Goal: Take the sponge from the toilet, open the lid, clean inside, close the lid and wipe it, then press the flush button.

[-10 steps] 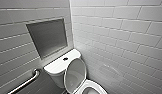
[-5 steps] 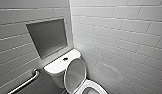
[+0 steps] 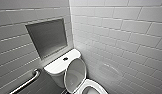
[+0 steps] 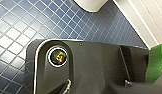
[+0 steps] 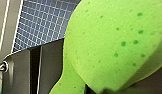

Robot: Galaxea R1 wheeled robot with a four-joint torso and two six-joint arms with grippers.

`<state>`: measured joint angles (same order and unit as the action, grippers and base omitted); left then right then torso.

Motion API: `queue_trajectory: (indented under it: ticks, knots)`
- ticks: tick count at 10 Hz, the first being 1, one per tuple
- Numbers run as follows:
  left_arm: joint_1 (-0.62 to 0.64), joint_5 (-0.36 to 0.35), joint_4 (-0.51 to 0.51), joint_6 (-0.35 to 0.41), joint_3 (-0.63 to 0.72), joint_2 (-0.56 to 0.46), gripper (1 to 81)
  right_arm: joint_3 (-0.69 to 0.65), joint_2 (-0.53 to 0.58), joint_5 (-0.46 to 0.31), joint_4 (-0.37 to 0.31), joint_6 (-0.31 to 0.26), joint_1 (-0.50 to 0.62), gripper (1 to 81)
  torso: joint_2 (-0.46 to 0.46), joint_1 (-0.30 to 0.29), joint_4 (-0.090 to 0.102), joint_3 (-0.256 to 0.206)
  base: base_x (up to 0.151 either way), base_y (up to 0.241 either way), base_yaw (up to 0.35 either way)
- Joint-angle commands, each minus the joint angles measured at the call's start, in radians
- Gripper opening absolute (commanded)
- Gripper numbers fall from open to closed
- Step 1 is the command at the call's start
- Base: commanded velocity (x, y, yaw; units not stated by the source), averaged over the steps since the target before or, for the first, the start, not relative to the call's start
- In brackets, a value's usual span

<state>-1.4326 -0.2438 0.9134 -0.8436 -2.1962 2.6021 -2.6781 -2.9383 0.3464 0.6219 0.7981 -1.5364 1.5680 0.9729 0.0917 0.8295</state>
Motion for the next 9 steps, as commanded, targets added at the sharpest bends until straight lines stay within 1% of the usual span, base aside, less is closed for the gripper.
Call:
queue_trajectory:
  ticks: [1, 2, 4, 5, 6, 7, 9]
  knots:
    - [0.028, 0.046, 0.053, -0.003, 0.001, -0.019, 81.1, -0.005, 0.006, -0.03, 0.013, 0.0, 0.02, 1.0, -0.097, -0.063, 0.0, 0.0, 0.0, 0.0, 0.0]
    - [0.028, 0.08, 0.071, -0.003, 0.001, -0.003, 81.1, -0.005, 0.005, -0.03, 0.013, 0.0, 0.02, 1.0, -0.135, -0.087, 0.0, 0.0, 0.0, 0.0, 0.0]
    - [0.037, 0.258, 0.097, -0.002, -0.016, 0.071, 81.1, -0.005, -0.003, -0.03, 0.012, 0.0, 0.02, 1.0, -0.208, -0.134, 0.0, 0.0, 0.0, 0.0, 0.0]
    - [0.045, 0.33, 0.093, -0.003, -0.051, 0.107, 81.1, -0.005, -0.006, -0.03, 0.013, 0.001, 0.018, 1.0, -0.245, -0.158, 0.0, 0.0, 0.0, 0.0, 0.0]
    - [0.047, 0.339, 0.082, -0.003, -0.089, 0.127, 81.1, -0.006, -0.006, -0.03, 0.012, 0.0, 0.017, 1.0, -0.382, -0.246, 0.0, 0.0, 0.0, 0.0, 0.0]
    - [0.045, 0.34, 0.079, -0.006, -0.105, 0.136, 81.1, -0.009, -0.006, -0.03, 0.012, 0.001, 0.017, 1.0, -0.323, -0.208, 0.0, 0.0, 0.0, 0.0, 0.0]
    - [0.043, 0.34, 0.051, -0.006, -0.134, 0.15, 81.1, -0.009, -0.009, -0.032, 0.012, 0.0, 0.02, 1.0, -0.398, -0.256, 0.0, 0.0, 0.0, 0.0, 0.0]
